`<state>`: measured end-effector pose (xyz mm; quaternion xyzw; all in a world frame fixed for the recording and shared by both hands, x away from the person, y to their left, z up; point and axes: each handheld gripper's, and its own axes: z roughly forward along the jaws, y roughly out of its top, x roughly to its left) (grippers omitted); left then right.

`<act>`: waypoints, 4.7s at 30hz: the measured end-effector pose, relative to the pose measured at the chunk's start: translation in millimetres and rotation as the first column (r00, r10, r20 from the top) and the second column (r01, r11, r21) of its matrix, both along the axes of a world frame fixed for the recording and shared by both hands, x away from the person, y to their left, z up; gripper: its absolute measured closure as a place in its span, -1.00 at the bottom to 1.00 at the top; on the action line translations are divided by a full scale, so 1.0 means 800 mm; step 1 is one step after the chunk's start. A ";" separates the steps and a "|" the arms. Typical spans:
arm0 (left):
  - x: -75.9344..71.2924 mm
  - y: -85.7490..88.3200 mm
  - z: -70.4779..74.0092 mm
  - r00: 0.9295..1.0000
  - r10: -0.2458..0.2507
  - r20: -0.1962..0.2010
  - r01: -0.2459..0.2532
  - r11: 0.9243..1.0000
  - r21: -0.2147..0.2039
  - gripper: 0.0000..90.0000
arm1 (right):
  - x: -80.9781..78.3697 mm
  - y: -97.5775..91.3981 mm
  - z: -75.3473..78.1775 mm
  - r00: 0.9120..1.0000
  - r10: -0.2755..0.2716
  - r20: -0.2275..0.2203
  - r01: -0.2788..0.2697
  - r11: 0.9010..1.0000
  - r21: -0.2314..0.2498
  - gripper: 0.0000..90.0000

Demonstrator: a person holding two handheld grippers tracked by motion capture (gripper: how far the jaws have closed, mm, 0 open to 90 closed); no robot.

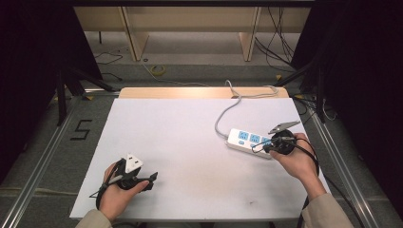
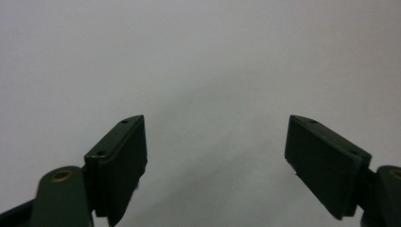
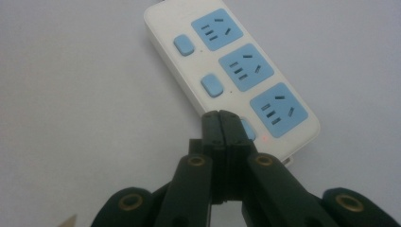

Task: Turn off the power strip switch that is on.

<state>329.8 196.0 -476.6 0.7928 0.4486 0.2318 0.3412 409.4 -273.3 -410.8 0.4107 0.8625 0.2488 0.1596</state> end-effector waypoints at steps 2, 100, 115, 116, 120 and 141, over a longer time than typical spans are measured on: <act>0.000 0.000 0.000 1.000 0.000 0.001 0.000 1.000 0.001 -0.52 | 0.001 0.000 0.000 1.000 -0.003 -0.002 0.003 1.000 0.000 1.00; 0.000 0.000 0.001 1.000 0.001 0.004 -0.001 1.000 -0.002 -0.52 | 0.035 -0.001 -0.007 0.997 -0.061 -0.048 0.058 0.996 -0.061 1.00; 0.001 0.000 0.001 1.000 -0.003 0.003 0.003 1.000 0.001 -0.52 | 0.039 -0.001 -0.011 0.996 -0.067 -0.059 0.062 0.996 -0.070 1.00; 0.001 -0.001 0.001 1.000 -0.002 0.004 0.002 1.000 0.000 -0.52 | 0.040 -0.001 -0.011 0.996 -0.066 -0.059 0.062 0.996 -0.070 1.00; 0.000 -0.001 0.001 1.000 -0.004 0.002 0.004 1.000 0.000 -0.52 | 0.041 -0.001 -0.012 0.996 -0.065 -0.064 0.061 0.996 -0.071 1.00; 0.001 0.000 0.001 1.000 -0.003 0.002 0.003 1.000 -0.002 -0.52 | 0.048 0.001 -0.019 0.993 -0.069 -0.093 0.062 0.995 -0.077 1.00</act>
